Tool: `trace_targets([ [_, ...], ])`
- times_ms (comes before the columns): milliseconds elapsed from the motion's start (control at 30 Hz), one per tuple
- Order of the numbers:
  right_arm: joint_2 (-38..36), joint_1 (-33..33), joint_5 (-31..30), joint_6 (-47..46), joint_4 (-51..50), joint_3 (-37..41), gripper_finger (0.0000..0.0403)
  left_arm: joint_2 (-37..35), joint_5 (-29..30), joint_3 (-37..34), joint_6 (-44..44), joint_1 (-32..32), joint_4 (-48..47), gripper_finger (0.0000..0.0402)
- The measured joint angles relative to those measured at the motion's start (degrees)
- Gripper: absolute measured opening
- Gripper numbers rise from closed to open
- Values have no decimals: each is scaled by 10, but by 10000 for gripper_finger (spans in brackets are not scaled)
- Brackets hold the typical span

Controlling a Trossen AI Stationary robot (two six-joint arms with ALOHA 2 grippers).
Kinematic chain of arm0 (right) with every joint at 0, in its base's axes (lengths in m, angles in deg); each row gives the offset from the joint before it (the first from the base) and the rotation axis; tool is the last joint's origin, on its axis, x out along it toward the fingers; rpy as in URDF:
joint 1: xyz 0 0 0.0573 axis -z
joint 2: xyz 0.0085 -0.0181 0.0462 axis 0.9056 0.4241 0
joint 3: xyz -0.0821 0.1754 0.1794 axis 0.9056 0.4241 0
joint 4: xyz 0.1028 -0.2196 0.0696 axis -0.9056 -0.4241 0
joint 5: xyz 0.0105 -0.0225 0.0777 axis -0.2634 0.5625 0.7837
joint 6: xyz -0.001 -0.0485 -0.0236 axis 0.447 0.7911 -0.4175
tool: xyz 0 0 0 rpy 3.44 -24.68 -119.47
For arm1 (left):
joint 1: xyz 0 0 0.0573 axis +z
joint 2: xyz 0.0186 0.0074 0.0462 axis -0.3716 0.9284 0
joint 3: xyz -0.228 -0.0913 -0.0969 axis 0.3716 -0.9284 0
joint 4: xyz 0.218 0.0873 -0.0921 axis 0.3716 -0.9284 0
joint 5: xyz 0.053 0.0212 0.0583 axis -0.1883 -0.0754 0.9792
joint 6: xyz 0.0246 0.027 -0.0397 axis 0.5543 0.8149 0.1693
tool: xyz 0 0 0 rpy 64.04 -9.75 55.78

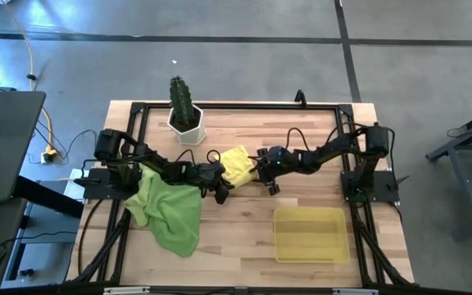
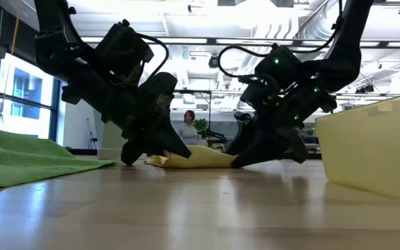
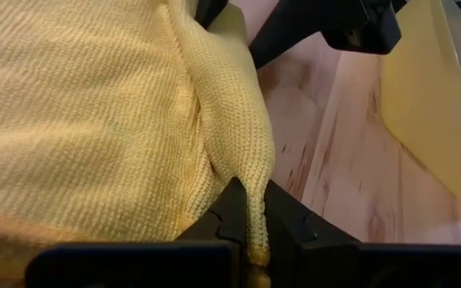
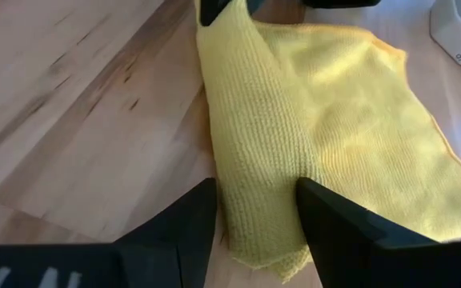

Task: Roll microfiber towels into tight, uniform cylinder then place into a basket
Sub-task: Roll the yellow towel

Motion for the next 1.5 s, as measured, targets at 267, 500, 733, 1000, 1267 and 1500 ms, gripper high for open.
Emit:
trace_targets([
  [267, -1, 1, -1, -2, -36, -1, 116, -28, -25, -2, -24, 1, -16, 19],
  [500, -1, 2, -9, -29, -55, -1, 9, -50, -34, -3, -21, -1, -69, 78],
  [733, -3, 15, 46, -123, -60, -1, 5, -79, -53, -3, 57, 0, -114, 123],
  [1000, -2, 52, 179, -272, -198, -67, 3, -146, 1, -3, 229, -21, -132, 126],
  [1267, 3, 71, 253, -352, -362, -160, 2, -150, 136, -1, 395, -90, -122, 126],
  [1500, 39, 75, 263, -386, -380, -188, 2, -114, 218, -1, 484, -128, -64, 127],
])
